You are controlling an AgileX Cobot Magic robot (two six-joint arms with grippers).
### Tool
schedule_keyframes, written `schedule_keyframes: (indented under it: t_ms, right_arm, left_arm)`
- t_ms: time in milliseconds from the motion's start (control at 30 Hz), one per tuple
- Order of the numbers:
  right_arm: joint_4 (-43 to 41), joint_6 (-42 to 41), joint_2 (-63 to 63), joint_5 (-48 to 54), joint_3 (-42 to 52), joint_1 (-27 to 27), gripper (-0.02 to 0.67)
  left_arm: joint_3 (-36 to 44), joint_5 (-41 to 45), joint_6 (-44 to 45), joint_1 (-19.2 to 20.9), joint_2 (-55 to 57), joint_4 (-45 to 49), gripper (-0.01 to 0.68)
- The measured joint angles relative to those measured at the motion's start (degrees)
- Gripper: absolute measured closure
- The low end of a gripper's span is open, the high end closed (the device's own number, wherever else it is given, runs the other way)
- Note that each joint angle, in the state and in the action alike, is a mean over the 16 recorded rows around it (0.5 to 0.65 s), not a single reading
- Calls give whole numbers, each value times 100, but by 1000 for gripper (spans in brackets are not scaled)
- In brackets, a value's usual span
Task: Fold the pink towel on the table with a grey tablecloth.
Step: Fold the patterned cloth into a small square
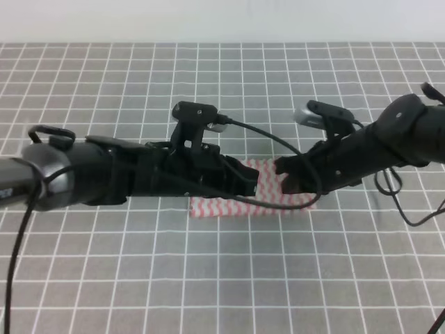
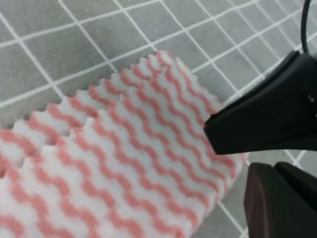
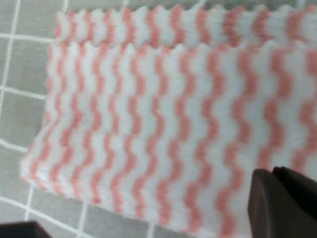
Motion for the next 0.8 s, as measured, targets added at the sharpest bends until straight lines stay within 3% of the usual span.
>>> schedule_keyframes:
  t_ms: [267, 800]
  right_arm:
    - [-43, 70, -26, 192, -44, -245, 665]
    - [-8, 57, -17, 292, -44, -339, 665]
  left_arm:
    - [-79, 580, 144, 0, 366, -533, 676]
    - [-260, 776, 172, 7, 1084, -608, 675]
